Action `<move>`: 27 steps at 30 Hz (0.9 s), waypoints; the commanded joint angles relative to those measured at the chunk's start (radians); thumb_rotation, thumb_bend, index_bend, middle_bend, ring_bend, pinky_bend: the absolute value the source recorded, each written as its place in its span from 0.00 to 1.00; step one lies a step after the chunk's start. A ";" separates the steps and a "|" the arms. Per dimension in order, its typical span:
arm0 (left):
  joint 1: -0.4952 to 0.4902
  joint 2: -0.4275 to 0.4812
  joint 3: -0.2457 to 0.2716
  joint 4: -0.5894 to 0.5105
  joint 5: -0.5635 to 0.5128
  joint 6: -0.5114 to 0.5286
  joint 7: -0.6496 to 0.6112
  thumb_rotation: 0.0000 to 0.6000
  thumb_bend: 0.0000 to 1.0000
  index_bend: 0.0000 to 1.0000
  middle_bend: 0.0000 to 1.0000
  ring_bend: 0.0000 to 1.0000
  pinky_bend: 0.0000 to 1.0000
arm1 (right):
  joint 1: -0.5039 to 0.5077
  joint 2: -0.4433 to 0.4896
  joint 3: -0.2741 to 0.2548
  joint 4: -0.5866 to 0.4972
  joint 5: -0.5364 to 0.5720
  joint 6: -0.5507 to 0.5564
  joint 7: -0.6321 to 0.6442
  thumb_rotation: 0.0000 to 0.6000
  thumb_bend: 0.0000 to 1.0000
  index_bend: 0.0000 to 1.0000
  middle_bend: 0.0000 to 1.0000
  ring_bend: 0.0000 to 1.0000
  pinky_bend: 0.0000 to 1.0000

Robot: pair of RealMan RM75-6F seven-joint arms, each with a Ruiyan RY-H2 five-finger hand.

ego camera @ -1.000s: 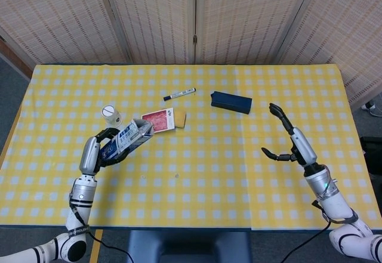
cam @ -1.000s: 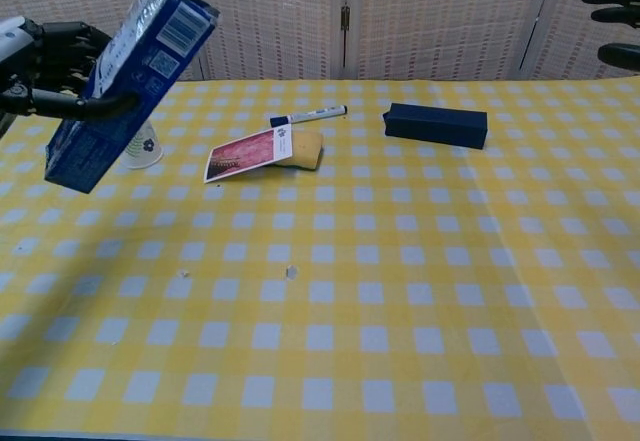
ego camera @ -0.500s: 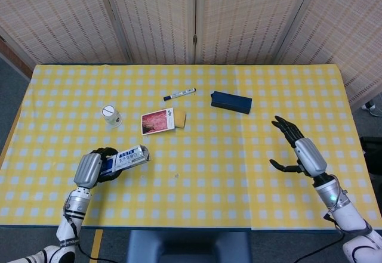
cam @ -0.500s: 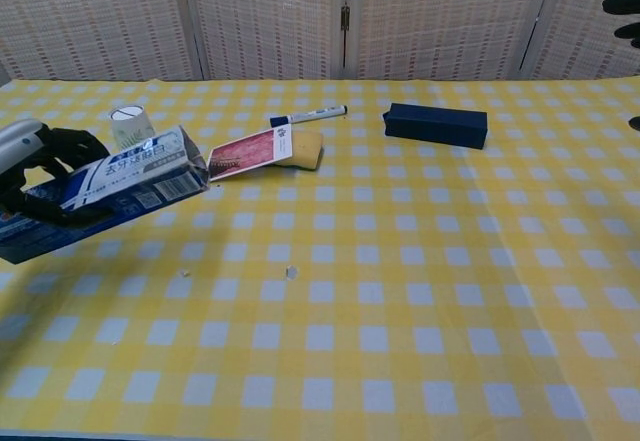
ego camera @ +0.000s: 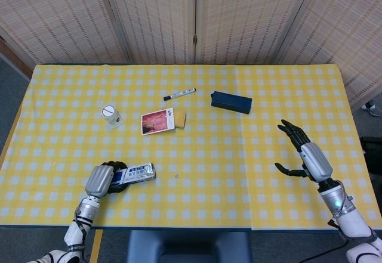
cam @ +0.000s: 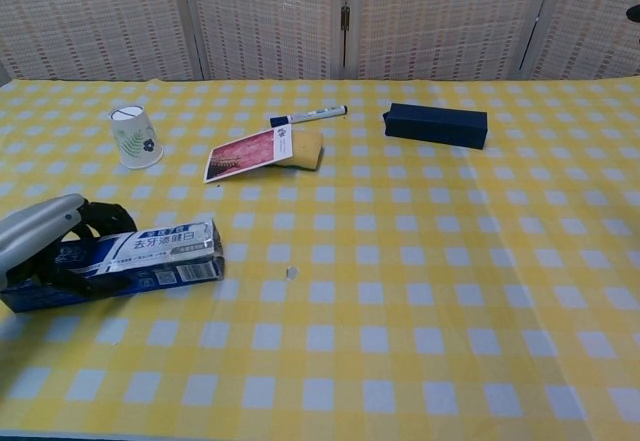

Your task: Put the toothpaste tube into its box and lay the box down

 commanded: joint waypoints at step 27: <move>0.114 0.365 0.021 -0.446 0.093 0.214 0.152 1.00 0.27 0.13 0.08 0.00 0.00 | -0.146 0.177 -0.032 -0.249 0.099 0.074 -0.575 1.00 0.31 0.00 0.00 0.00 0.00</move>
